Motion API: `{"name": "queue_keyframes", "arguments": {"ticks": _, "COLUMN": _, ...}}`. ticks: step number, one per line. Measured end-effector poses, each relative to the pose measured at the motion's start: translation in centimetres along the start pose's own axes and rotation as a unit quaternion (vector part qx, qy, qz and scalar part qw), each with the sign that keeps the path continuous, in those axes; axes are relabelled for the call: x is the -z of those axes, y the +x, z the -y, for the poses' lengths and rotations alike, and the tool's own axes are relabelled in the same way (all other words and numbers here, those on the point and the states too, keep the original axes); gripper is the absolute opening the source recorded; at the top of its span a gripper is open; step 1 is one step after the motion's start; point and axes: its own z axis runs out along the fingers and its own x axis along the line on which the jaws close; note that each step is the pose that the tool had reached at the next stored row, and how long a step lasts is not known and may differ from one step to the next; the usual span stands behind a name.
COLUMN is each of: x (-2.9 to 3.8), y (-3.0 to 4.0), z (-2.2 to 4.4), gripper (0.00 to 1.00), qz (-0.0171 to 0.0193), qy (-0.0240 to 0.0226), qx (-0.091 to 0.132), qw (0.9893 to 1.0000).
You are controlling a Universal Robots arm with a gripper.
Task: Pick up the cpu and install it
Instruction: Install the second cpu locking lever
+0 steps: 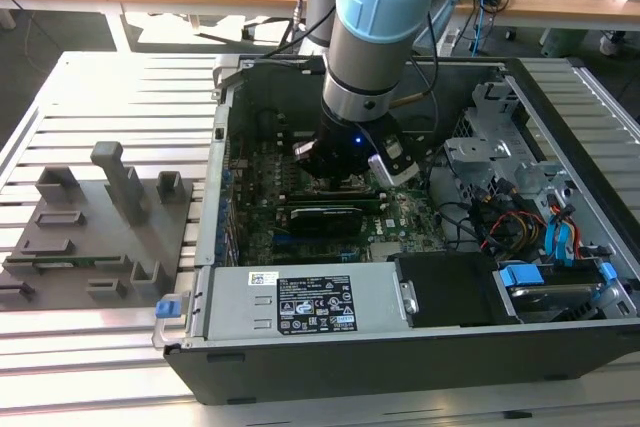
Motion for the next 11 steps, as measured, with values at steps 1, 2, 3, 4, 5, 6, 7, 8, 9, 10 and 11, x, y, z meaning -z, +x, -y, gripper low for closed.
{"name": "queue_keyframes", "arguments": {"ticks": 1, "x": -0.06, "y": 0.07, "z": 0.03, "gripper": 0.11, "qz": 0.0001, "qy": -0.0015, "qx": 0.0, "qw": 1.0}}
{"name": "queue_keyframes", "arguments": {"ticks": 2, "x": -0.11, "y": 0.14, "z": 0.05, "gripper": 0.11, "qz": 0.0003, "qy": -0.0034, "qx": 0.0, "qw": 1.0}}
{"name": "queue_keyframes", "arguments": {"ticks": 3, "x": -0.16, "y": 0.24, "z": 0.08, "gripper": 0.11, "qz": 0.0006, "qy": -0.0057, "qx": 0.0, "qw": 1.0}}
{"name": "queue_keyframes", "arguments": {"ticks": 4, "x": -0.22, "y": 0.35, "z": 0.09, "gripper": 0.11, "qz": 0.0007, "qy": -0.0075, "qx": 0.001, "qw": 1.0}}
{"name": "queue_keyframes", "arguments": {"ticks": 5, "x": -0.27, "y": 0.41, "z": 0.09, "gripper": 0.11, "qz": 0.0008, "qy": -0.0084, "qx": 0.001, "qw": 1.0}}
{"name": "queue_keyframes", "arguments": {"ticks": 6, "x": -0.35, "y": 0.58, "z": 0.09, "gripper": 0.11, "qz": 0.0008, "qy": -0.0095, "qx": 0.001, "qw": 1.0}}
{"name": "queue_keyframes", "arguments": {"ticks": 7, "x": -0.4, "y": 0.69, "z": 0.1, "gripper": 0.11, "qz": 0.0009, "qy": -0.0099, "qx": 0.001, "qw": 0.9999}}
{"name": "queue_keyframes", "arguments": {"ticks": 8, "x": -0.44, "y": 0.82, "z": 0.11, "gripper": 0.11, "qz": 0.0008, "qy": -0.01, "qx": 0.002, "qw": 0.9999}}
{"name": "queue_keyframes", "arguments": {"ticks": 9, "x": -0.49, "y": 0.96, "z": 0.13, "gripper": 0.11, "qz": 0.0008, "qy": -0.0101, "qx": 0.002, "qw": 0.9999}}
{"name": "queue_keyframes", "arguments": {"ticks": 10, "x": -0.56, "y": 1.11, "z": 0.15, "gripper": 0.11, "qz": 0.0007, "qy": -0.0101, "qx": 0.002, "qw": 0.9999}}
{"name": "queue_keyframes", "arguments": {"ticks": 11, "x": -0.61, "y": 1.24, "z": 0.18, "gripper": 0.11, "qz": 0.0006, "qy": -0.0102, "qx": 0.003, "qw": 0.9999}}
